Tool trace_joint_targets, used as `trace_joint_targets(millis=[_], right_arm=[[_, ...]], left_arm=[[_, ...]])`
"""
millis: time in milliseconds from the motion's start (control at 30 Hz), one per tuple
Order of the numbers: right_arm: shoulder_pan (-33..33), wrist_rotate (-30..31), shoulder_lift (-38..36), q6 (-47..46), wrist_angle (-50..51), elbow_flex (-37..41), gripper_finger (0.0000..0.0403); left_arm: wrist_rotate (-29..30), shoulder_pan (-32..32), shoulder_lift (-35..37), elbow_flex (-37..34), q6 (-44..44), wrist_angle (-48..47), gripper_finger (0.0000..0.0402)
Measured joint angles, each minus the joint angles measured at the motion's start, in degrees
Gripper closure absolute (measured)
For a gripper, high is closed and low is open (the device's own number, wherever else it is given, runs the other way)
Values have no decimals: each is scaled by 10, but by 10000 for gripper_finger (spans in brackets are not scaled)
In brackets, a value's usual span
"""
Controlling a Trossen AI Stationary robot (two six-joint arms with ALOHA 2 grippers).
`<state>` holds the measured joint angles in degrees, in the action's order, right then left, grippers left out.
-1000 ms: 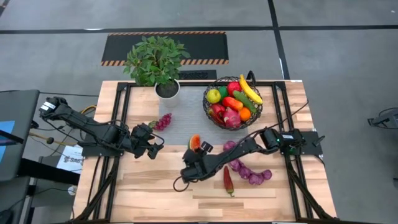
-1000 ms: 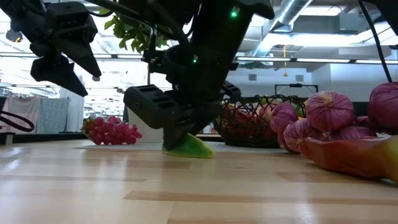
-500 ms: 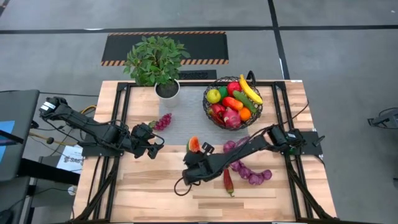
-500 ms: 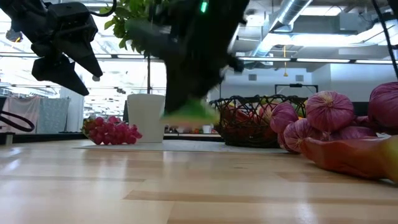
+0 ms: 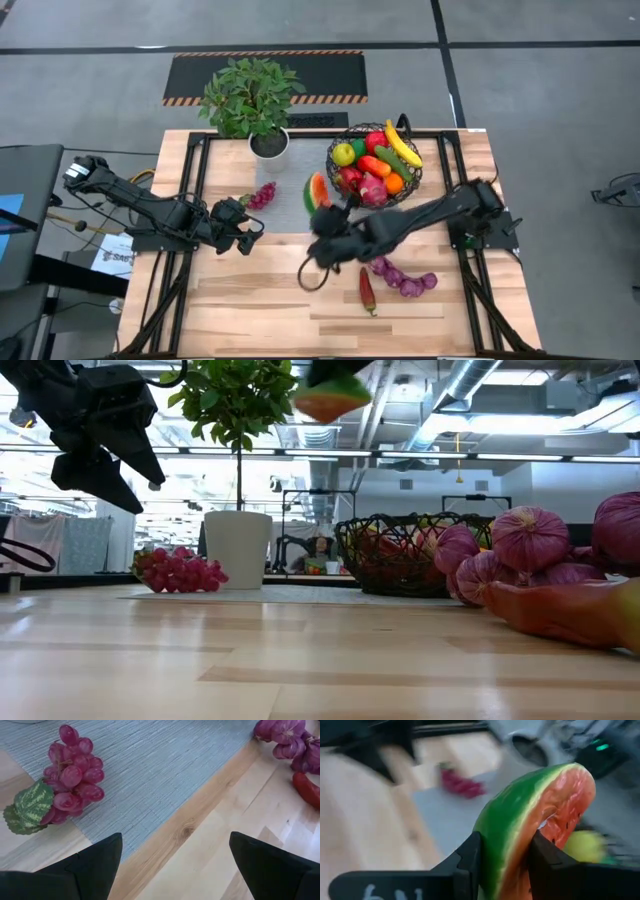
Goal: Build produce basket
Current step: Put the watermelon into the wire basket
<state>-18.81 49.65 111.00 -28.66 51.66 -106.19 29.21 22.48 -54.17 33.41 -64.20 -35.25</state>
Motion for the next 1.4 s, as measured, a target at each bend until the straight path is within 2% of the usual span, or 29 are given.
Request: trace_joint_targets(millis=[167, 433, 633, 900, 1000, 1200, 1400], right_arm=[[26, 34, -63, 13, 91, 0, 283], [69, 40, -144, -16, 244, 0, 280], [108, 45, -192, -58, 248, 79, 267], [167, 43, -219, -68, 113, 242, 265], [194, 41, -212, -38, 47, 283, 264], [262, -14, -208, 46, -129, 358, 264], [318, -67, -207, 66, -217, 409, 245]], left_arm=[[-4, 0, 0, 0, 0, -1, 47], [1, 0, 0, 0, 0, -2, 47], [6, 0, 0, 0, 0, -2, 47], [6, 0, 0, 0, 0, -2, 47], [6, 0, 0, 0, 0, -2, 47], [6, 0, 0, 0, 7, -3, 47], [6, 0, 0, 0, 10, -5, 47]])
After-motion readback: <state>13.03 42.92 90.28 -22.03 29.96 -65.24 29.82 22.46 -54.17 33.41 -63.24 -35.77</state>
